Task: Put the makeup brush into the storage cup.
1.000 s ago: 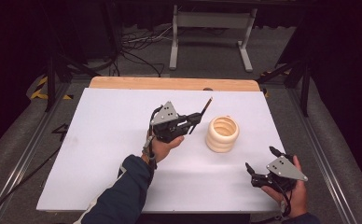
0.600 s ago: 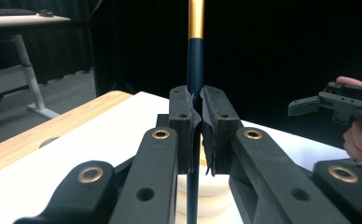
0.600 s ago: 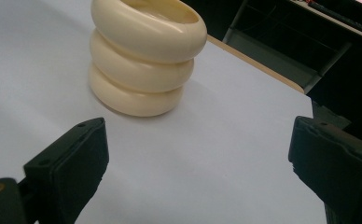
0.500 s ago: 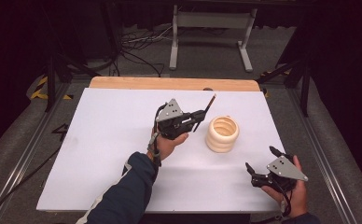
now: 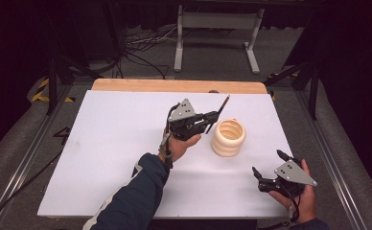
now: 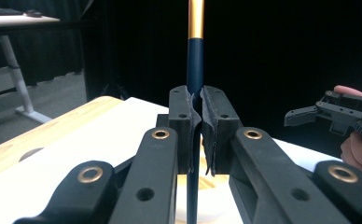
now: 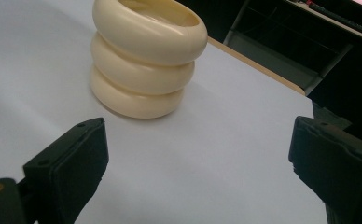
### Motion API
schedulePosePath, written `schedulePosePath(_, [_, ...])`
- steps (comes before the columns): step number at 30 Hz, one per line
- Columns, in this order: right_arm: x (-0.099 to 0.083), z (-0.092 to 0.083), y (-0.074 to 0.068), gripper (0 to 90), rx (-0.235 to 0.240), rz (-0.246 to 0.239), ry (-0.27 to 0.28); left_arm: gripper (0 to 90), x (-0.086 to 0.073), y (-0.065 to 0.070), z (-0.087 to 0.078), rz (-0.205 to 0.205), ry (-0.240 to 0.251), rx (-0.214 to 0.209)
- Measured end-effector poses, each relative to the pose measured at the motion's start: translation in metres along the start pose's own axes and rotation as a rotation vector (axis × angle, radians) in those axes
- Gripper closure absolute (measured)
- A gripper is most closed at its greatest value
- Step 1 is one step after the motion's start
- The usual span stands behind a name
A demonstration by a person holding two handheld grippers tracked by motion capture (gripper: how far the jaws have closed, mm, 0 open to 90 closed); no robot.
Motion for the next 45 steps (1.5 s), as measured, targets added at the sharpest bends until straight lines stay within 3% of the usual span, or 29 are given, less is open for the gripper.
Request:
schedulePosePath(9, [0.000,0.000,0.000,5.3,0.005,0.000,0.004,82.9,0.010,0.010,0.011,0.010,0.012,-0.023])
schedulePosePath(20, [0.001,0.000,-0.001,5.2,0.006,-0.004,0.004,82.9,0.011,0.018,0.025,0.018,0.006,-0.041])
schedulePosePath(45, [0.001,0.001,0.000,5.2,0.011,-0.004,0.005,82.9,0.004,0.019,0.057,0.023,-0.033,-0.035])
Point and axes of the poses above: each handheld gripper's, and its own axes: z roughly forward along the jaws, x roughly out of its top, y roughly to its right, the point moved 8 cm from there along z, roughly forward along the jaws, and after that the axes turned 15 degrees about x, right-handed, at the moved point
